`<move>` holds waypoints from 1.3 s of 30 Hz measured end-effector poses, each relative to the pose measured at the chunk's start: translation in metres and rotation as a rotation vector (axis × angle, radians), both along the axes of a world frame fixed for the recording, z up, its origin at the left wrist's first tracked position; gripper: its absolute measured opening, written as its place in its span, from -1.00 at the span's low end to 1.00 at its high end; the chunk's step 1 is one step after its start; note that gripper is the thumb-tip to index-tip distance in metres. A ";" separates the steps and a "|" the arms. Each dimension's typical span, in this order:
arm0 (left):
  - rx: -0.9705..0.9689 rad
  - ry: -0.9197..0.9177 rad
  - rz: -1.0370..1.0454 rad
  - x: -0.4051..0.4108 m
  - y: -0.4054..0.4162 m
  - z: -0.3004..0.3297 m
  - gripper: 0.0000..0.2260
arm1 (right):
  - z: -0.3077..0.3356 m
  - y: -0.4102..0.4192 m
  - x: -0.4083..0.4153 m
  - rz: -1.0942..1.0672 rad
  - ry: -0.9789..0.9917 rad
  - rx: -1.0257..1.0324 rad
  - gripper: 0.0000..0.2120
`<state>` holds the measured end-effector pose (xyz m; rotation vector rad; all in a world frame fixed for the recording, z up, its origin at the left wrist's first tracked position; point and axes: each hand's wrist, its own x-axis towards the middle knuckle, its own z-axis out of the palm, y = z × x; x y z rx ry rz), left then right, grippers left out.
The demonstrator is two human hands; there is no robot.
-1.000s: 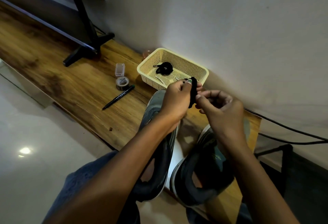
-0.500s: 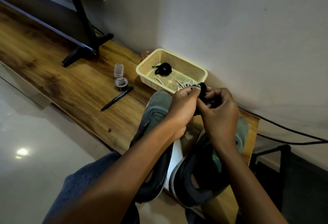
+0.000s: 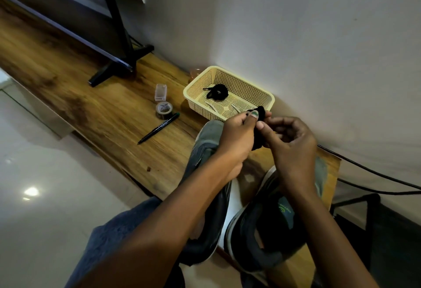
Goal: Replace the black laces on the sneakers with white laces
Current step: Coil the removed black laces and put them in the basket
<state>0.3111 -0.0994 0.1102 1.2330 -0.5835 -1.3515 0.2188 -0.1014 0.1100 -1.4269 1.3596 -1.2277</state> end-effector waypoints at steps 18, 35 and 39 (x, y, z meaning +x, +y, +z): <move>0.065 -0.272 -0.065 0.012 0.006 0.013 -0.79 | -0.013 -0.011 0.008 0.010 0.520 -0.274 -0.90; 0.359 0.390 0.525 0.061 -0.006 0.022 -0.73 | -0.017 -0.116 0.077 0.141 0.011 0.211 -0.93; 0.364 0.390 0.579 0.064 -0.008 0.023 -0.76 | -0.033 -0.132 0.105 0.204 -0.061 0.408 -0.90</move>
